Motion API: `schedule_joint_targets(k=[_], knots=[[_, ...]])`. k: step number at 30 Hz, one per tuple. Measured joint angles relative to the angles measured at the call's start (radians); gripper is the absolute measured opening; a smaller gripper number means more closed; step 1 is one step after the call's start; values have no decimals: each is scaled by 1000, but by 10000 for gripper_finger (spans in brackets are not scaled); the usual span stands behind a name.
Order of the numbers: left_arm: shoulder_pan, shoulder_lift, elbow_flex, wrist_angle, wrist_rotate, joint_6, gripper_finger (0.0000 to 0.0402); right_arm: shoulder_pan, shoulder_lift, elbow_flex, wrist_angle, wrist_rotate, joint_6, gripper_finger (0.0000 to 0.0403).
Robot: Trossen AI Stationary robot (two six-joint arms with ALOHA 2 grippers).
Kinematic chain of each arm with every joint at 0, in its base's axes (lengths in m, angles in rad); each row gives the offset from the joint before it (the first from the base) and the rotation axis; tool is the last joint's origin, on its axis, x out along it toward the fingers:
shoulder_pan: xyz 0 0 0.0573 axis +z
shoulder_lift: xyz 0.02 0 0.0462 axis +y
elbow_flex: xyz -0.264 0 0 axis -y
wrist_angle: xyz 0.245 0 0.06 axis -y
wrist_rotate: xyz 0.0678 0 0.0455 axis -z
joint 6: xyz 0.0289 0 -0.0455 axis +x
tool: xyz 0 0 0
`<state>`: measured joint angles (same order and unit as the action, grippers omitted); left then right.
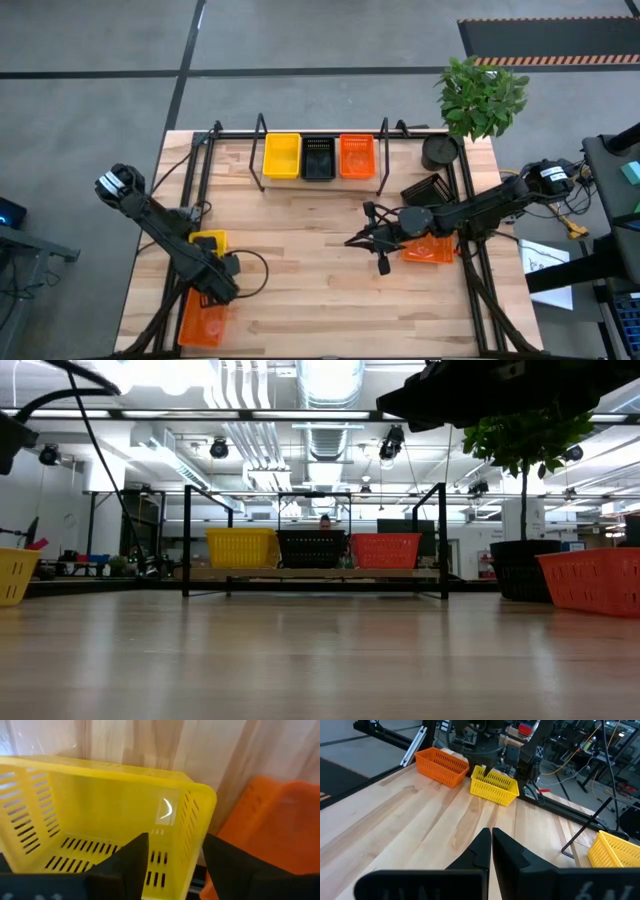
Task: Stack baskets on shelf by color
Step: Stack the yellow bin on top of the other stacked yellow bins on the shelf
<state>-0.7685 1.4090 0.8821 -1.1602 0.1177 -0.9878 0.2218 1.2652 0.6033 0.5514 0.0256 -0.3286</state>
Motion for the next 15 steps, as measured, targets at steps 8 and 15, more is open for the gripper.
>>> schedule_joint_targets(k=[8, 15], knots=[[0, 0, -32, 28, -1, 9, 170, 0, 0, 0, 0, 0, 1, 9], [0, 0, -32, 39, -3, 78, 103, 0, 0, 0, 0, 0, -3, 9]])
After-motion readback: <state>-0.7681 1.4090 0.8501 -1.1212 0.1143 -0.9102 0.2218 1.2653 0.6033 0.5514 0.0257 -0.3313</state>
